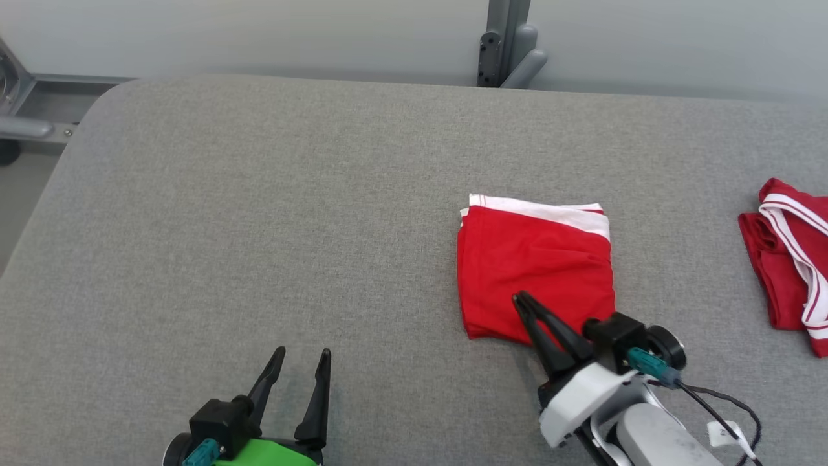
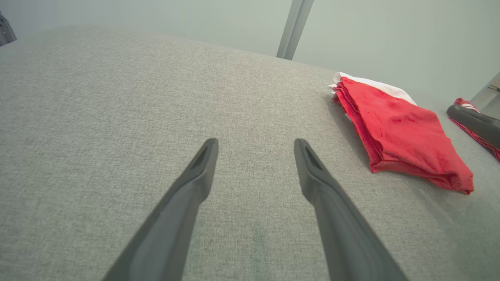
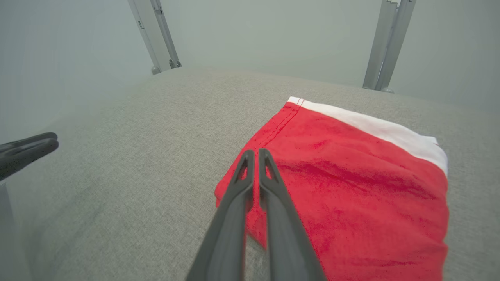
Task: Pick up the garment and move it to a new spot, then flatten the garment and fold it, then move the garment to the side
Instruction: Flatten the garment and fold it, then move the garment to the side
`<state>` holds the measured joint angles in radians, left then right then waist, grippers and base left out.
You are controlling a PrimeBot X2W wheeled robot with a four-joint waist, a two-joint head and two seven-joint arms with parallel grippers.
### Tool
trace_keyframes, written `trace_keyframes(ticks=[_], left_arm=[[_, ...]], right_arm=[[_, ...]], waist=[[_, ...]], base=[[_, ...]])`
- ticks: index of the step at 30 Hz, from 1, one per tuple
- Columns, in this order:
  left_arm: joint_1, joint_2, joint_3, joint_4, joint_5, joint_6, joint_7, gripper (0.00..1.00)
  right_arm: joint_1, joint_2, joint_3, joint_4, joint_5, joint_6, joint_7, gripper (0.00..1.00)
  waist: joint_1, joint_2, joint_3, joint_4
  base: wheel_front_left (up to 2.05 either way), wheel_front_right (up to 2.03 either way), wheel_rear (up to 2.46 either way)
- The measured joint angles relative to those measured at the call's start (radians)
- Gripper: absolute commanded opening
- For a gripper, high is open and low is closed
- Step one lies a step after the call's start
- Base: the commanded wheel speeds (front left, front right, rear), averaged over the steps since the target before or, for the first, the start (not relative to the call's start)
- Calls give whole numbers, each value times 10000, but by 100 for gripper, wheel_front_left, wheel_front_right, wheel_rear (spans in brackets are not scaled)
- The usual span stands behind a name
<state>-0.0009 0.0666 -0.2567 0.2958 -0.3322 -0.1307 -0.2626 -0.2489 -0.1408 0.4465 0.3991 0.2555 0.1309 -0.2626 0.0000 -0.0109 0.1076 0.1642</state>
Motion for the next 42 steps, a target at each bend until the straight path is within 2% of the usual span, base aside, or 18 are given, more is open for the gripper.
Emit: trace_keyframes(ticks=[7, 13, 18, 24, 31, 35, 38, 41, 42], left_arm=[[348, 10, 633, -255, 159, 0, 0, 100], [656, -17, 1005, -614, 412, 0, 0, 100], [839, -12, 1028, -729, 606, 0, 0, 100], [1019, 54, 1174, -719, 675, 0, 0, 100], [1175, -2, 1290, -782, 717, 0, 0, 100], [1175, -59, 1264, -779, 717, 0, 0, 100], [1156, -82, 1235, -771, 715, 0, 0, 100], [1117, -102, 1160, -809, 715, 0, 0, 100], [1027, -105, 1099, -826, 688, 0, 2, 100]], right_arm=[[1764, -222, -2508, -1710, -439, 0, -2, 100], [3006, -245, -4368, -2307, -917, 0, -2, 100], [3552, -253, -5269, -2391, -1072, 0, 0, 100], [3881, -46, -5651, -2278, -980, 0, -2, 100], [4037, 144, -5611, -2146, -894, 0, -2, 100], [3902, 213, -5584, -1916, -485, 0, -2, 100], [3455, 121, -5158, -1379, 167, 2, 52, 100], [2566, -125, -4794, -1214, 1041, 0, 928, 100], [1823, -313, -4437, -1223, 1526, -2, 1825, 100]], waist=[[0, 0, -532, -313], [0, 0, -902, -473], [0, 0, -1078, -596], [0, 0, -1239, -675], [0, 0, -1310, -848], [0, 0, -1265, -861], [0, 0, -1182, -825], [0, 0, -1023, -774], [0, 0, -844, -752]], base=[[0, 0, 0], [0, 0, 0], [0, 0, 0], [0, 0, 0], [0, 0, 0], [0, 0, 0], [0, 0, 0], [0, 0, 0], [0, 0, 0]])
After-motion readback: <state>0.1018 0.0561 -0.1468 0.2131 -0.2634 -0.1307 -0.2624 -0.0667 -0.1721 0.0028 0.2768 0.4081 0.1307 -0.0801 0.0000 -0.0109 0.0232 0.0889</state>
